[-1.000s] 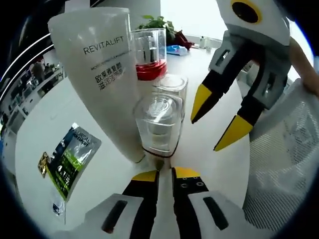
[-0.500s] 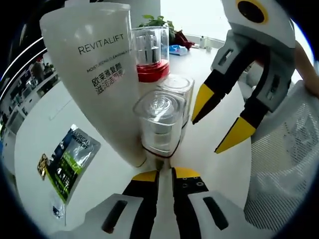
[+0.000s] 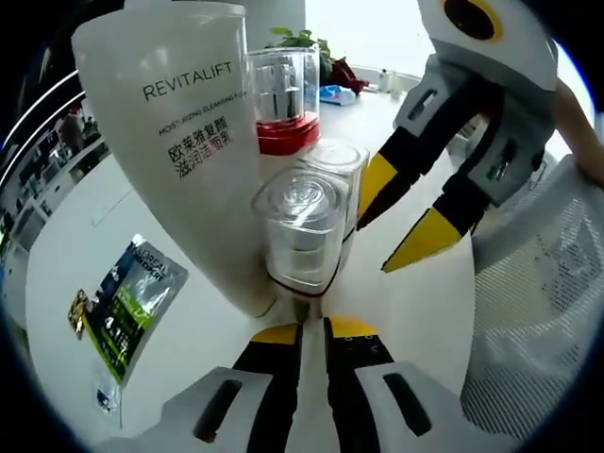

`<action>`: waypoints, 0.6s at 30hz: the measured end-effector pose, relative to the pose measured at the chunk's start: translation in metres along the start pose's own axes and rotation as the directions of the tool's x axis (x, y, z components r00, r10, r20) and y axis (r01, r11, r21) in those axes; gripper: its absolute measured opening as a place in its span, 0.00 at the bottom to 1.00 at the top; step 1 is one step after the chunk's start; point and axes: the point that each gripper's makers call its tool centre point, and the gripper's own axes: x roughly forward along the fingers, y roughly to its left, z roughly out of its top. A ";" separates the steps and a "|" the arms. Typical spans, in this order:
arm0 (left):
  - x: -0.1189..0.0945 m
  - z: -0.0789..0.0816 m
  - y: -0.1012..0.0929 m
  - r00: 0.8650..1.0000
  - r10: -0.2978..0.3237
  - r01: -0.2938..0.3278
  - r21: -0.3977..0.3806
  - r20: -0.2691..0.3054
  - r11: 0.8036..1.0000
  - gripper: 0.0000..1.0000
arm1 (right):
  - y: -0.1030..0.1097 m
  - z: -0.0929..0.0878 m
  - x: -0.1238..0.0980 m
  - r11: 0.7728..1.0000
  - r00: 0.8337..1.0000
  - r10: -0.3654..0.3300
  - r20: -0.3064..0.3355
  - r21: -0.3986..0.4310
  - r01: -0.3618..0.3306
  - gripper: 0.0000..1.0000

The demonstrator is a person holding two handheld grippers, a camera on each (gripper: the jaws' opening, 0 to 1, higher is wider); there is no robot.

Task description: Arrange the skincare products in the storage area until every visible bottle or jar stands upright without overlapping.

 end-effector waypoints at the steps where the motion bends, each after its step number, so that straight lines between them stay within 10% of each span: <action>1: 0.000 0.000 0.000 1.000 0.000 0.000 0.000 0.000 1.000 0.09 | 0.000 0.001 0.000 1.000 1.000 -0.001 0.004 0.005 0.001 0.15; 18: 0.005 -0.001 -0.001 1.000 0.007 -0.007 -0.047 -0.004 0.999 0.06 | -0.007 -0.006 0.009 0.999 0.999 -0.036 -0.020 -0.005 0.036 0.10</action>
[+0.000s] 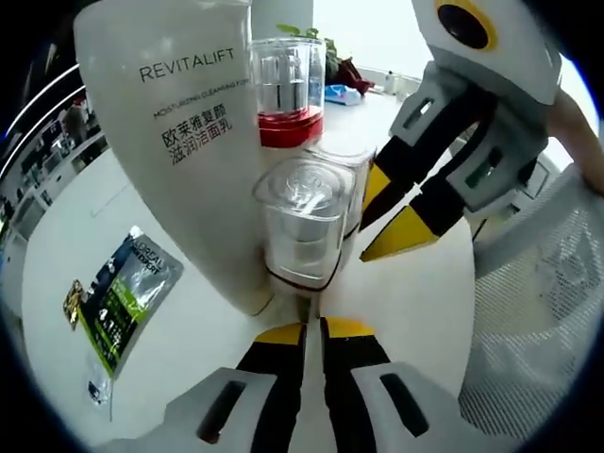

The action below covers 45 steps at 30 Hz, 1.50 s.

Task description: Arrange the skincare products in the storage area until every visible bottle or jar stands upright without overlapping.

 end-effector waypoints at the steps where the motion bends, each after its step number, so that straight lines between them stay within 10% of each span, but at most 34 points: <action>1: 0.000 0.000 0.000 1.000 0.000 0.000 -0.002 -0.001 1.000 0.06 | 0.000 0.000 0.000 1.000 1.000 0.000 0.000 0.002 0.000 0.10; 26: -0.009 -0.008 -0.004 1.000 -0.014 0.015 -0.022 0.012 1.000 0.09 | -0.003 0.000 -0.005 1.000 1.000 -0.001 0.006 0.011 0.001 0.19; 45: -0.069 0.001 0.010 0.994 0.043 -0.041 -0.022 0.100 0.999 0.40 | -0.009 0.014 -0.015 0.997 0.996 -0.040 0.080 0.069 0.034 0.64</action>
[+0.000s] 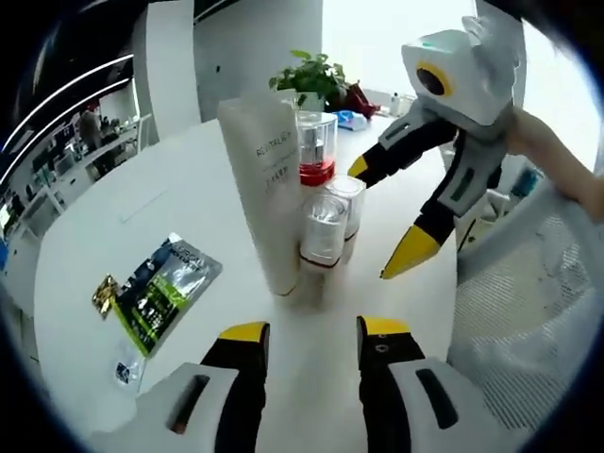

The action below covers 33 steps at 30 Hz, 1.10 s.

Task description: Arrange the skincare products in the storage area until every visible bottle or jar stands upright without overlapping.

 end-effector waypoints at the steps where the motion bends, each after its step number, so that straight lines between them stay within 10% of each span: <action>1: -0.003 0.000 0.001 1.000 0.006 -0.006 -0.002 0.002 1.000 0.43 | -0.001 0.000 0.000 1.000 1.000 -0.004 0.003 0.002 0.004 0.66; 17: -0.044 -0.007 0.022 0.997 0.067 -0.062 -0.101 0.046 0.993 0.73 | 0.004 0.009 -0.003 1.000 0.999 -0.015 0.039 0.008 0.015 0.97; 33: -0.075 -0.019 0.028 0.990 0.124 -0.111 -0.179 0.063 0.978 0.95 | 0.016 0.014 -0.006 1.000 0.998 0.016 0.056 0.005 -0.016 0.99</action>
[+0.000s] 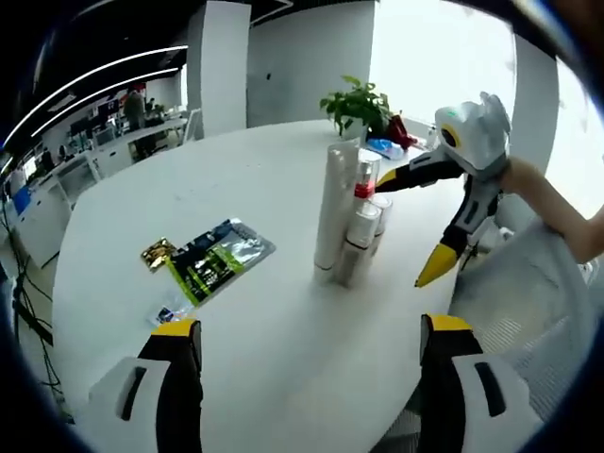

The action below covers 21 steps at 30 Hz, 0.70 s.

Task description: Arrange the skincare products in the storage area until every visible bottle or jar stands upright without overlapping.

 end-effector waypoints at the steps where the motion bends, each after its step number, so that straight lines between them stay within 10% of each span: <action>1: -0.001 0.001 0.000 1.000 0.002 -0.002 -0.001 0.006 1.000 0.95 | 0.001 0.000 0.000 1.000 1.000 0.004 0.000 0.001 -0.004 0.99; 21: -0.002 -0.019 -0.004 1.000 0.020 -0.020 -0.081 0.000 0.997 0.99 | -0.001 0.000 0.003 1.000 1.000 0.008 0.008 0.020 -0.008 0.99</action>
